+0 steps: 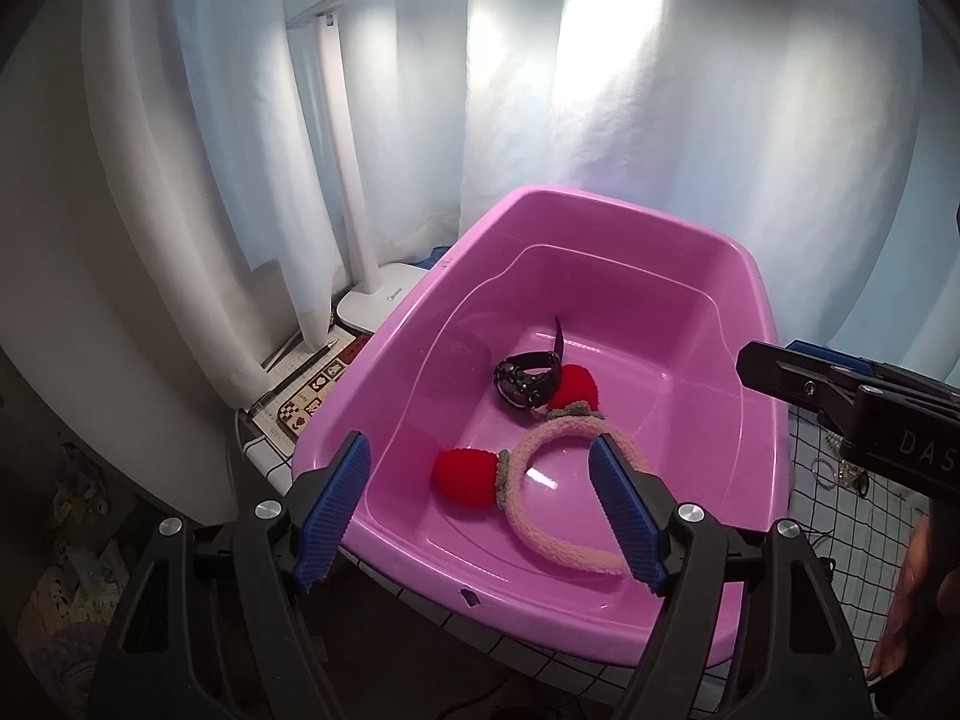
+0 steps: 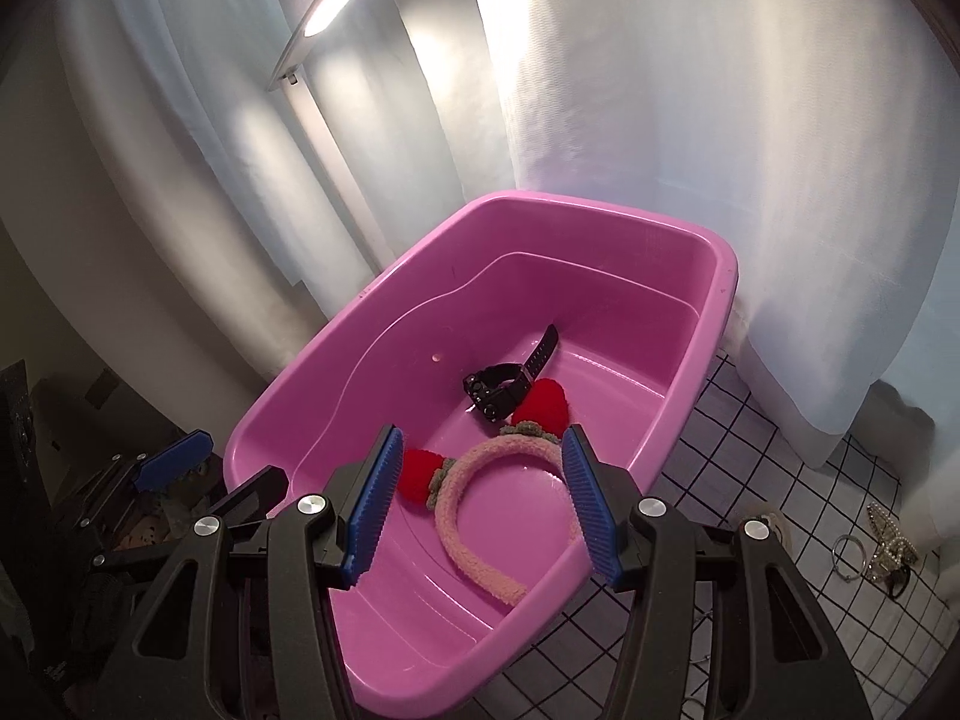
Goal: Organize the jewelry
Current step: 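Open the left tool to drop the watch while the right tool drops the headband into the tub, then move both open tools back over the jewelry on the table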
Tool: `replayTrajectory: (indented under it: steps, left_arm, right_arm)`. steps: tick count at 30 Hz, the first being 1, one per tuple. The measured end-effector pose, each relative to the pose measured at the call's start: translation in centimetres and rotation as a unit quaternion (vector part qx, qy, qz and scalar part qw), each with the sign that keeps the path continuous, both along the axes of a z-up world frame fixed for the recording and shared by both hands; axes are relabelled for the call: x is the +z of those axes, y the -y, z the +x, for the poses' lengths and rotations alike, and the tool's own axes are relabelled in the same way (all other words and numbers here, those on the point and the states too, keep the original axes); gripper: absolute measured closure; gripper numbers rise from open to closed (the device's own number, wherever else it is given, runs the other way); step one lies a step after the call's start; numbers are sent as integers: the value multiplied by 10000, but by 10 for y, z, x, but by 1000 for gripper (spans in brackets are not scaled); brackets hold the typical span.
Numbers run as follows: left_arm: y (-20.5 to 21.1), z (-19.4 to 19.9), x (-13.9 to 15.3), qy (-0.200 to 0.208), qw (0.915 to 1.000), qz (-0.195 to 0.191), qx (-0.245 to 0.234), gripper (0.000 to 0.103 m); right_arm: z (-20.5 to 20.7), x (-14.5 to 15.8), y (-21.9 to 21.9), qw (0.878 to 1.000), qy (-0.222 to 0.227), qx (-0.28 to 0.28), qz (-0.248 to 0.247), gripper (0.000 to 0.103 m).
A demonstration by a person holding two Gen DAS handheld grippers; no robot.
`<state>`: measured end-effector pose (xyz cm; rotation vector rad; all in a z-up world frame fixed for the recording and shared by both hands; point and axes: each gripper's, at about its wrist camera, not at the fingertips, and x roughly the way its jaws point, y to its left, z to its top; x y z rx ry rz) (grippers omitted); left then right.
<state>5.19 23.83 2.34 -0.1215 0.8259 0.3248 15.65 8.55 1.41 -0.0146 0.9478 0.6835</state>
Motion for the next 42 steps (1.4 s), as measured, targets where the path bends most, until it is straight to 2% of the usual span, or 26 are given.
replayTrajectory:
  steps: [10, 19, 25, 30, 35, 42]
  left_arm:
    - [48, -36, 7, 92, 9999, -46, 97, 24]
    - [115, -62, -1, 209, 9993, -257, -146, 19]
    - [161, -78, -9, 288, 9985, -392, -266, 14]
    - [198, -87, -25, 205, 9983, -435, -321, 12]
    - [231, -98, -48, 28, 9986, -447, -289, 11]
    - [253, -108, -87, -336, 9982, -493, -112, 9]
  right_arm:
    - [-64, 15, 70, 9997, 229, -59, 37, 46]
    - [-115, 11, 182, 9979, 332, -563, -6, 38]
    - [-140, -11, 261, 9947, 184, -1011, -92, 34]
    - [-151, -35, 310, 9920, -35, -1245, -188, 34]
    - [-156, -52, 336, 9926, -107, -1201, -167, 34]
    - [-154, -77, 349, 9944, -126, -1024, -241, 34]
